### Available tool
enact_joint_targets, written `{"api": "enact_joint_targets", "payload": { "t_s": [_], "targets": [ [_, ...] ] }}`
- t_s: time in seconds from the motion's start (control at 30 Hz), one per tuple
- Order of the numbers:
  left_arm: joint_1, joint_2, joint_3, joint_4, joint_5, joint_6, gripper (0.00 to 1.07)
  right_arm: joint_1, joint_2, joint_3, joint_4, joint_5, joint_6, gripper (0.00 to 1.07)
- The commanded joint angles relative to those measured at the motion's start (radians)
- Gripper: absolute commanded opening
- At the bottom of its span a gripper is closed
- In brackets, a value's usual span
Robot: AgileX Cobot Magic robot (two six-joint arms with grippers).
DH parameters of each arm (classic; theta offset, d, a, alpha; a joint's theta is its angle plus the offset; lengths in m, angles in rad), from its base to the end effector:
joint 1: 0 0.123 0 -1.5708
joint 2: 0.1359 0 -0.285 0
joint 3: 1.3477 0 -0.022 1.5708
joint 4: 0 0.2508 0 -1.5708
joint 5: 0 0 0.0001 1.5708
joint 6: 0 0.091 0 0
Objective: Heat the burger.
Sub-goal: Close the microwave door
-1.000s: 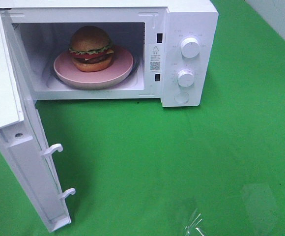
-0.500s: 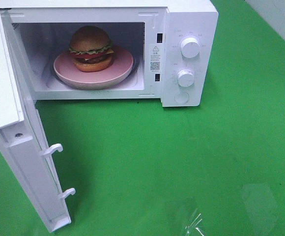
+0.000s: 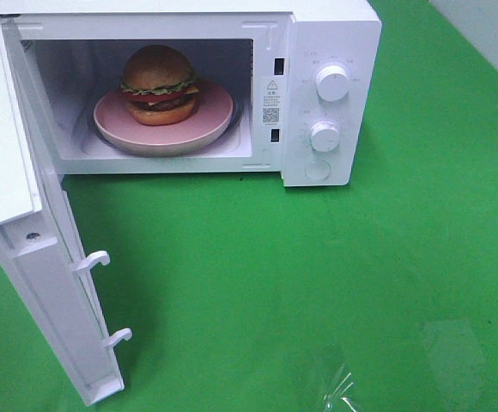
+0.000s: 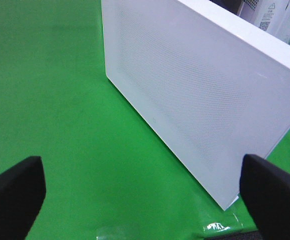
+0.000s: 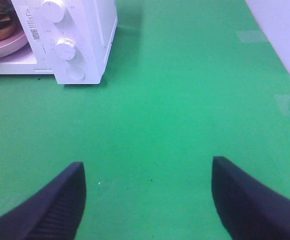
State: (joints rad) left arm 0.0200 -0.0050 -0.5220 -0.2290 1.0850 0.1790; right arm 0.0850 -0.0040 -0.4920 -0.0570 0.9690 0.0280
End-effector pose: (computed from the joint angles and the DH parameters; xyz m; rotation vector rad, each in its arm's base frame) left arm -0.0101 -0.0185 0.2831 0.1782 2.0158 -0.1478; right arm -0.0007 -0.0044 0.2827 -0.0563 1.9546 0.0072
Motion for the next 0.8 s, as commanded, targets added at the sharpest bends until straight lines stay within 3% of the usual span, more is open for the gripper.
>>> {"api": "enact_joint_targets", "payload": {
  "t_s": [0.03, 0.8],
  "targets": [
    [0.001, -0.016, -0.003, -0.002, -0.008, -0.001, 0.98, -0.006, -0.028, 0.002, -0.001, -0.011, -0.005, 0.71],
    [0.001, -0.016, -0.003, -0.002, -0.008, -0.001, 0.98, -0.006, -0.028, 0.002, -0.001, -0.011, -0.005, 0.71]
  ]
}}
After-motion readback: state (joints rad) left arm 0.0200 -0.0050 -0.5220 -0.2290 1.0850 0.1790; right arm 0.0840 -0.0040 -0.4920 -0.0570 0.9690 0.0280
